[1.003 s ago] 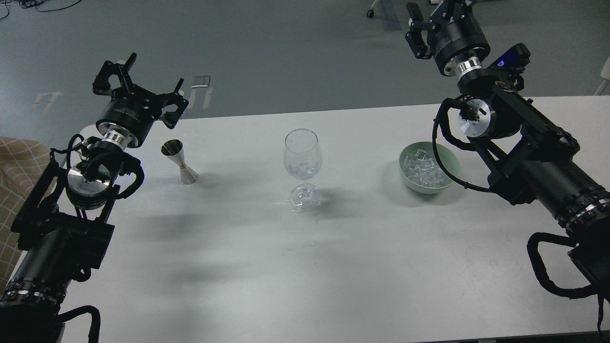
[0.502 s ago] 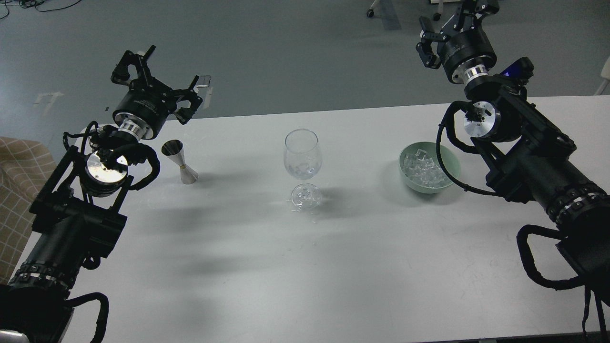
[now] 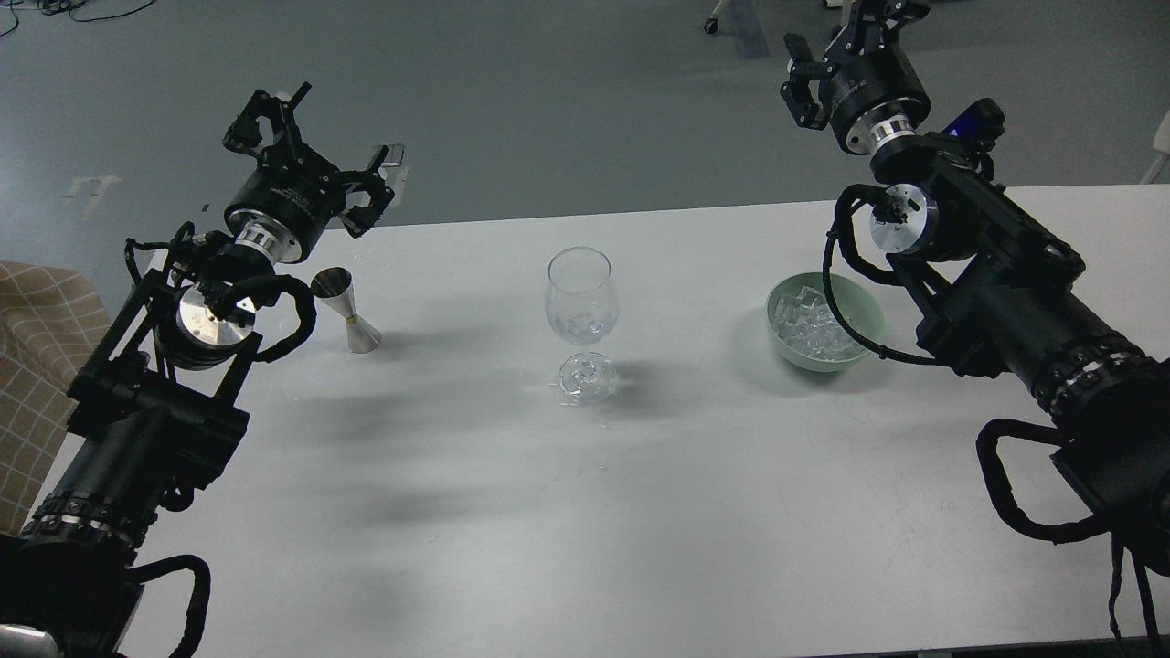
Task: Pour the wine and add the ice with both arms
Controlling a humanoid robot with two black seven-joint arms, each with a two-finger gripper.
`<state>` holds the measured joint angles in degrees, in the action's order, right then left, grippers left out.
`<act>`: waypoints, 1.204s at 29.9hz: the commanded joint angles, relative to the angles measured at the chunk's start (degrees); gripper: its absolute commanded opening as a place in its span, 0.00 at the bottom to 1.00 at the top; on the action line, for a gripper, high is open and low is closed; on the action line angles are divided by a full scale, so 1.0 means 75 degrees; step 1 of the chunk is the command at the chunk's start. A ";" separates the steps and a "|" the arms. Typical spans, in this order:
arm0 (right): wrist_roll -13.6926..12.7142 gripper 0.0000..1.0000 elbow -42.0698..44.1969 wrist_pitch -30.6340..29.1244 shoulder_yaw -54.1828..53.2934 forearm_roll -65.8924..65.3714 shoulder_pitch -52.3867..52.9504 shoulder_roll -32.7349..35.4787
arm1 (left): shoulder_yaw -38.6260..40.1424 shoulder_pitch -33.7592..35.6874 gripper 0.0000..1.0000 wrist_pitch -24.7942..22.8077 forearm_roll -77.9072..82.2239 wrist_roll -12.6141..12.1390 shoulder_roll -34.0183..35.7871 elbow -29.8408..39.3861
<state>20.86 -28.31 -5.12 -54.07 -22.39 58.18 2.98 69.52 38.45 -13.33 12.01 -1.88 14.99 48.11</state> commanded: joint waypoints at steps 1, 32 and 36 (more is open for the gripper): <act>0.0019 0.99 0.0013 0.0026 -0.0010 -0.0003 0.0024 0.0012 | 0.0023 0.0018 0.97 -0.0027 -0.0008 0.0004 0.0005 0.0007; 0.0054 1.00 -0.0245 0.0202 -0.0010 0.0009 -0.0211 -0.0140 | 0.0023 0.0041 0.98 -0.0004 0.0004 0.0004 0.0017 0.0019; 0.0043 1.00 -0.0245 0.0202 -0.0010 0.0020 -0.0199 -0.0140 | 0.0011 0.0193 0.98 0.0031 0.0074 0.0005 0.0017 0.0019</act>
<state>21.27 -30.12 -3.61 -54.11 -22.29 56.61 1.94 69.69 38.98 -13.29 12.13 -1.83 15.12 48.26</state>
